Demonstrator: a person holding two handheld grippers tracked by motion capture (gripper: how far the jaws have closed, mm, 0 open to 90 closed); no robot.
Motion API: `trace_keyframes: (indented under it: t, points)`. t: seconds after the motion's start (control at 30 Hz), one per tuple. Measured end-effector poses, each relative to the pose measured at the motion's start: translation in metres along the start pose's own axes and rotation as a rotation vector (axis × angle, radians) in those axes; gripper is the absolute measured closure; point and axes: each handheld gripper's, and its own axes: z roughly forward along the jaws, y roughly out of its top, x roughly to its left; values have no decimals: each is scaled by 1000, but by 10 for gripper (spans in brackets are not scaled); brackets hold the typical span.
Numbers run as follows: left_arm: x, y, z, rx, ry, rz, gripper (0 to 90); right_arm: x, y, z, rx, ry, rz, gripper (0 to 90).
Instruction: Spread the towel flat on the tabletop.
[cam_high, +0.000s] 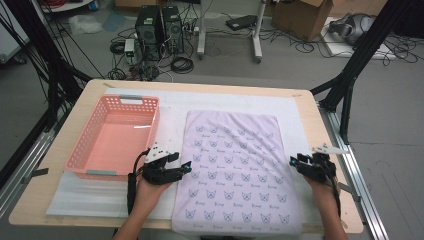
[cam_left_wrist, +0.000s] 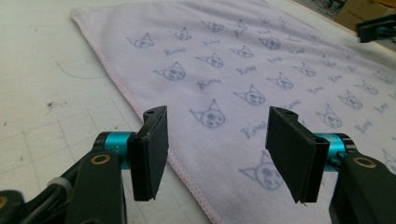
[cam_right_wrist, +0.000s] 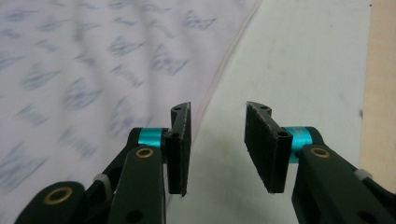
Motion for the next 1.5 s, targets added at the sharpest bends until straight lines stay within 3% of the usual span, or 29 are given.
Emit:
trace_keyframes:
  t: [0.07,0.17,0.2,0.23,0.27,0.3,0.33,0.37,0.43,0.47,0.53,0.6,0.73,0.77,0.87,1.03,1.23,1.5]
  points:
    - [1,0,2,0,-6,3,395,-3,11,16,5,17,0,594]
    - [3,0,4,-5,-11,2,400,0,26,40,19,7,-48,641]
    - [4,0,4,-2,-10,2,400,0,28,45,36,-4,-60,689]
    - [4,0,5,0,-8,-1,400,-1,30,49,33,-5,-65,829]
    - [5,0,4,4,-8,0,399,-2,32,49,36,-28,-67,872]
    - [5,0,4,1,-7,1,397,-5,33,49,43,-96,-74,875]
    - [5,-1,4,-2,-6,0,394,-8,33,49,38,-98,-50,873]
    - [5,0,4,-4,-7,0,391,-10,32,49,34,-92,-36,842]
    - [5,0,4,-17,4,-9,348,-9,32,47,25,-146,-57,656]
    - [5,0,4,-20,10,-6,316,-9,31,45,11,-134,-47,615]
    - [7,1,3,-32,9,-15,268,-9,28,31,-43,-101,-15,519]
    - [8,2,3,-33,-4,-20,214,-7,21,15,-90,-55,-24,471]
    - [8,6,4,-30,-28,-10,189,3,-2,-11,-119,53,-133,293]
    - [7,7,4,-36,-36,-4,189,5,-6,-15,-122,70,-138,271]
    - [6,8,0,-52,-54,17,190,11,-12,-27,-146,132,-155,257]
    - [7,9,-5,-96,-89,1,190,19,-18,-41,-167,114,-174,219]
    - [1,10,-1,-78,-99,36,192,21,-18,-41,-169,115,-171,217]
    - [-1,6,3,-58,-90,50,198,19,-18,-36,-152,122,-160,217]
